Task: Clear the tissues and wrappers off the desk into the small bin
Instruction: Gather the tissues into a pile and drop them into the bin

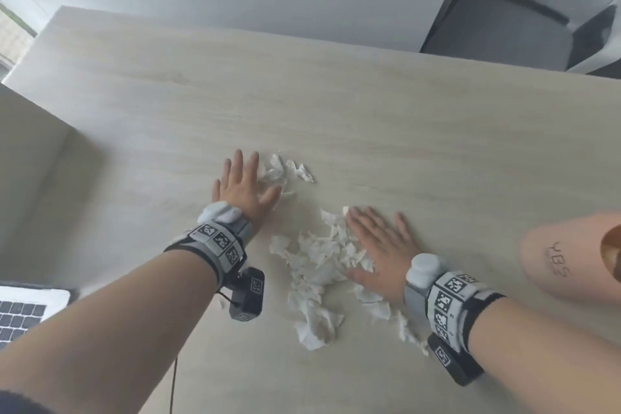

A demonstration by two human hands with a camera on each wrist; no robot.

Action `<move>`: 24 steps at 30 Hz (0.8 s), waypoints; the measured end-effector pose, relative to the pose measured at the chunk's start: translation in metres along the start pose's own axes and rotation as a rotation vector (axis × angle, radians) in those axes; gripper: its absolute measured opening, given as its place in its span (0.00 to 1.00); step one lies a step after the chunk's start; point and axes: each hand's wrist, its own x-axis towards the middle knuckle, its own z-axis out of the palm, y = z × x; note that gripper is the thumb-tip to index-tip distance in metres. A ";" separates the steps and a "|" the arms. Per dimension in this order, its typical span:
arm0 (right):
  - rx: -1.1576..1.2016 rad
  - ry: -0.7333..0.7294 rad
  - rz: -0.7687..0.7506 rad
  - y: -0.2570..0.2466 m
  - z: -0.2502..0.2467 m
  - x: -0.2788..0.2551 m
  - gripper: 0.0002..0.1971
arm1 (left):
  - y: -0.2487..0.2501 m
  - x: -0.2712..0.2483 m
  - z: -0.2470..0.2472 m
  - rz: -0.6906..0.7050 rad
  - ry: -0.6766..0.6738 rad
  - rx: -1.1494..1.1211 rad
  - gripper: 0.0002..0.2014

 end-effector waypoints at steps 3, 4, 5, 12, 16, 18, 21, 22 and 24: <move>0.139 0.061 0.019 -0.003 0.005 -0.012 0.45 | 0.016 0.019 0.006 0.111 -0.064 0.045 0.37; 0.211 0.113 0.057 -0.002 0.006 -0.014 0.45 | 0.024 0.021 0.009 0.151 -0.088 0.070 0.37; 0.272 0.180 0.110 0.002 0.004 -0.014 0.44 | 0.033 0.023 0.013 0.195 -0.112 0.097 0.37; 0.400 0.376 0.363 0.028 -0.009 -0.001 0.48 | 0.081 -0.037 0.045 0.594 -0.301 0.240 0.40; 0.349 0.345 0.357 0.032 -0.016 0.018 0.44 | 0.070 -0.069 0.043 0.622 -0.294 0.182 0.40; 0.253 0.262 0.307 0.031 -0.025 0.033 0.45 | 0.050 -0.073 0.034 0.482 -0.153 0.076 0.38; 0.088 0.138 0.164 0.019 -0.040 0.065 0.47 | 0.001 -0.067 0.020 0.151 0.013 -0.001 0.39; 0.048 0.100 0.111 0.012 -0.044 0.078 0.47 | -0.015 -0.064 0.016 0.047 0.028 -0.013 0.40; -0.012 0.067 0.037 -0.004 -0.055 0.103 0.47 | -0.037 -0.061 0.013 -0.074 0.016 -0.030 0.43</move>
